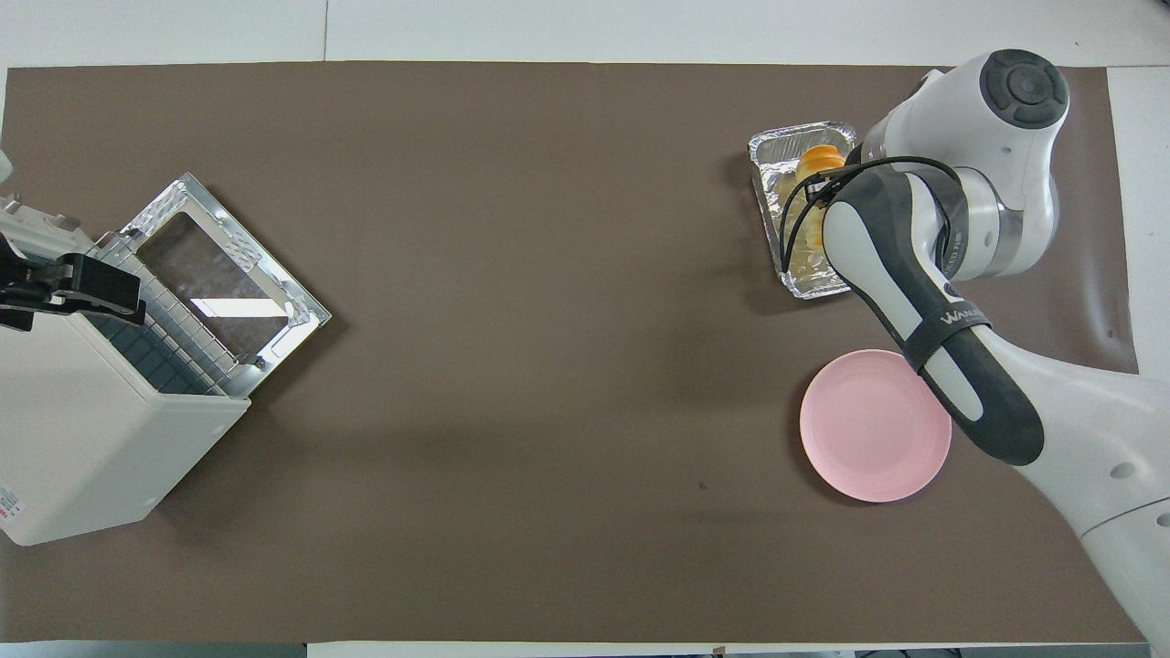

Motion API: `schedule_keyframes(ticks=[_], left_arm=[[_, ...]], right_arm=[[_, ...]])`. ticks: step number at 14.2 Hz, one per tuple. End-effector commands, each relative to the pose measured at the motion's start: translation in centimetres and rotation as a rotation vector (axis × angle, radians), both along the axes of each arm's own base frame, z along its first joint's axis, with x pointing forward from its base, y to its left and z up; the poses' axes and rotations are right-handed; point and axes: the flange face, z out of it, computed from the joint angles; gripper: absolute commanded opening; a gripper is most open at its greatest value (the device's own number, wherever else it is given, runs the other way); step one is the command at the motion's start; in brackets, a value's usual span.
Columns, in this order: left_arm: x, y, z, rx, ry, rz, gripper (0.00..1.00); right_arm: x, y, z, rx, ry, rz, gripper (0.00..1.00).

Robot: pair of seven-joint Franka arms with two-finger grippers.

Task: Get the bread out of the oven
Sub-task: 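Lift the bread rolls out of the foil tray with the right gripper, then carry the bread rolls onto the pink plate with the right gripper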

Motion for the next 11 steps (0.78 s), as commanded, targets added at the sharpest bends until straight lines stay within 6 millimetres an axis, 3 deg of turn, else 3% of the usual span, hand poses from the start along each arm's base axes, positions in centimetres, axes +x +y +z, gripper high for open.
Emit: schedule_keyframes(ticks=[1, 3, 5, 8, 11], left_arm=[[-0.7, 0.2, 0.0, -0.015, -0.013, 0.003, 1.0], [-0.7, 0.2, 0.0, -0.015, -0.013, 0.003, 1.0], [-0.7, 0.2, 0.1, -0.016, -0.015, 0.003, 1.0], [-0.7, 0.2, 0.1, -0.016, -0.015, 0.003, 1.0], [-0.7, 0.2, 0.1, -0.015, -0.015, 0.003, 1.0]], right_arm=[[-2.0, -0.1, 4.7, -0.003, 0.026, -0.02, 0.0], [-4.5, -0.6, 7.0, -0.006, 0.049, -0.023, 0.0], [-8.4, -2.0, 7.8, -0.011, 0.076, -0.038, 0.0], [-14.3, -4.2, 7.8, -0.012, 0.083, -0.055, 0.0], [-19.8, -4.3, 6.1, -0.014, 0.031, -0.054, 0.0]])
